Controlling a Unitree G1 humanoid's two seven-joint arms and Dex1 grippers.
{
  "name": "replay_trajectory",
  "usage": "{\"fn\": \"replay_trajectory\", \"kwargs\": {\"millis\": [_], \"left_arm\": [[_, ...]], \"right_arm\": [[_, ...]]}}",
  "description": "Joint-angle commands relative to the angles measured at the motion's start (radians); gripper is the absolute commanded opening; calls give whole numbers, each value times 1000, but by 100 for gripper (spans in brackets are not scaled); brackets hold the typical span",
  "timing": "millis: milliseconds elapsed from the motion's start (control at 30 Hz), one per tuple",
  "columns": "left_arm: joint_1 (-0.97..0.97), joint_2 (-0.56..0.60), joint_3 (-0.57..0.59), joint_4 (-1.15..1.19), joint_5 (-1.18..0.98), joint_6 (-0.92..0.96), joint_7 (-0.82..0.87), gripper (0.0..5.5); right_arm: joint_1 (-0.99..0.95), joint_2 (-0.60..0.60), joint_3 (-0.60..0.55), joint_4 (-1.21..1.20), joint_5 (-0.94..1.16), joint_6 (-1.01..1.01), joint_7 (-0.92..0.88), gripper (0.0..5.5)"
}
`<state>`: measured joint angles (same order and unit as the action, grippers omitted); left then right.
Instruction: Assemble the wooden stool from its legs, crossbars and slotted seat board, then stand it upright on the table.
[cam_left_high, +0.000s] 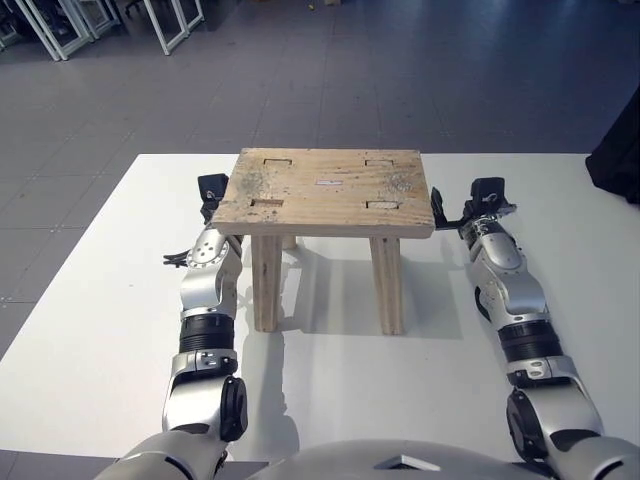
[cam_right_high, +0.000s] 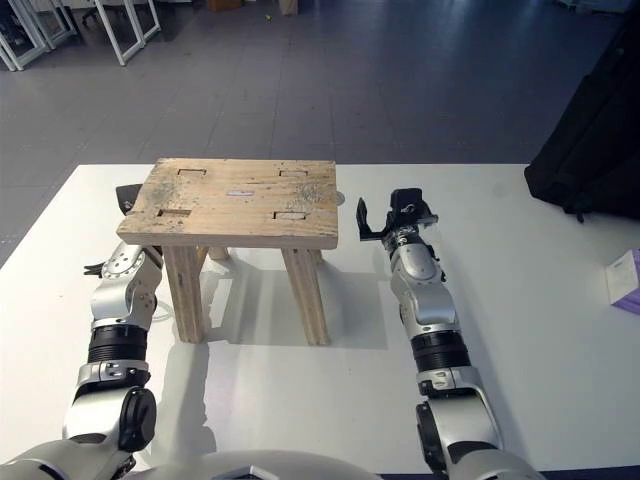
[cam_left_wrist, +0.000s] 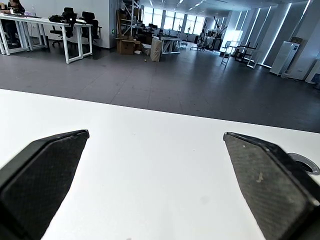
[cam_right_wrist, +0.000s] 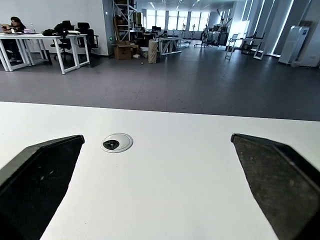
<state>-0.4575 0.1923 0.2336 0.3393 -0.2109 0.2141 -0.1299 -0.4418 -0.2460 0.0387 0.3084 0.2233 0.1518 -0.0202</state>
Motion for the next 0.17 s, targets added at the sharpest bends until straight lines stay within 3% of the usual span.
{"fn": "replay_trajectory", "kwargs": {"millis": [33,167], "left_arm": [[-8,5,-24,-4,-9,-25,-59,497],[-29,11,-13,4,-38,-29,-100,497]], "right_arm": [[8,25,-44,28,-27,-32,-1,547],[-7,39,-65,41,-55,-32,-2,547]]}}
